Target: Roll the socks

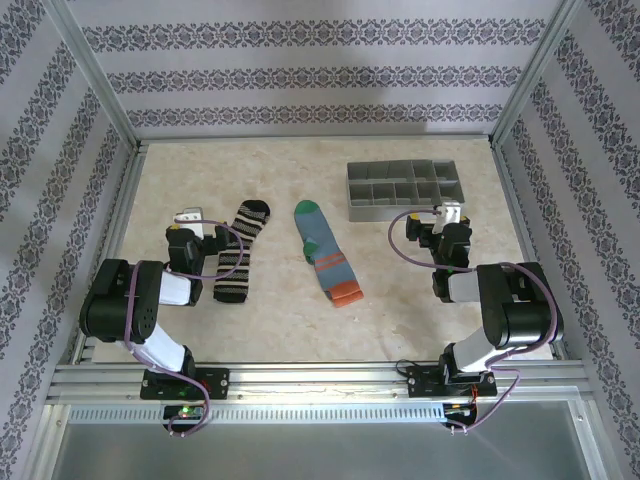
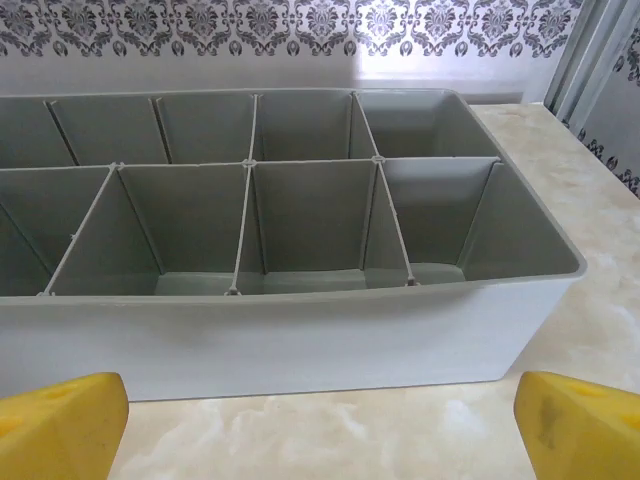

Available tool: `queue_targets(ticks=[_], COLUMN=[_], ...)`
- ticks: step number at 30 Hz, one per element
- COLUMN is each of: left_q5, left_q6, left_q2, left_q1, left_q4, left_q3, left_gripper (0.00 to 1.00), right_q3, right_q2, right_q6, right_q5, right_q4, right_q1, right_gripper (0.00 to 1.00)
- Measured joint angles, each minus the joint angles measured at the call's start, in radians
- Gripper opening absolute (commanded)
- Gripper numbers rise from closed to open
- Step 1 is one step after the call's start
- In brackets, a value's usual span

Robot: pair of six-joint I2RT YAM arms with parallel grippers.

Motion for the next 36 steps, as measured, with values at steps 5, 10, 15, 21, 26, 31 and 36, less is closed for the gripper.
queue_targets(ticks=[5, 10, 15, 21, 26, 31, 36], left_q5=[0.000, 0.000, 0.000, 0.000, 0.000, -0.139, -0.343], left_q6=[0.000, 0.000, 0.000, 0.000, 0.000, 0.023, -0.226], left_q2=[0.000, 0.000, 0.000, 0.000, 0.000, -0.170, -0.437], left_q1=[0.000, 0.000, 0.000, 0.000, 0.000, -0.074, -0.136], left_q4=[0.000, 0.000, 0.000, 0.000, 0.001, -0.087, -0.590], left_q3=[0.000, 0.000, 0.000, 0.000, 0.000, -0.037, 0.269], left_gripper=[0.99, 0.99, 0.99, 0.99, 0.99, 0.99, 0.99], right_q3=[0.000, 0.000, 0.000, 0.000, -0.007, -0.047, 0.351], right_q2=[0.000, 0.000, 0.000, 0.000, -0.004, -0.261, -0.590], right_q6=[0.000, 0.000, 0.000, 0.000, 0.000, -0.031, 0.042], right_q5=[-0.014, -0.020, -0.023, -0.023, -0.023, 0.141, 0.249], right_q4=[-0.007, -0.008, -0.008, -0.008, 0.003, -0.145, -0.626], right_q1=[0.000, 0.000, 0.000, 0.000, 0.000, 0.096, 0.269], right_gripper=[0.98, 0.98, 0.98, 0.98, 0.98, 0.98, 0.98])
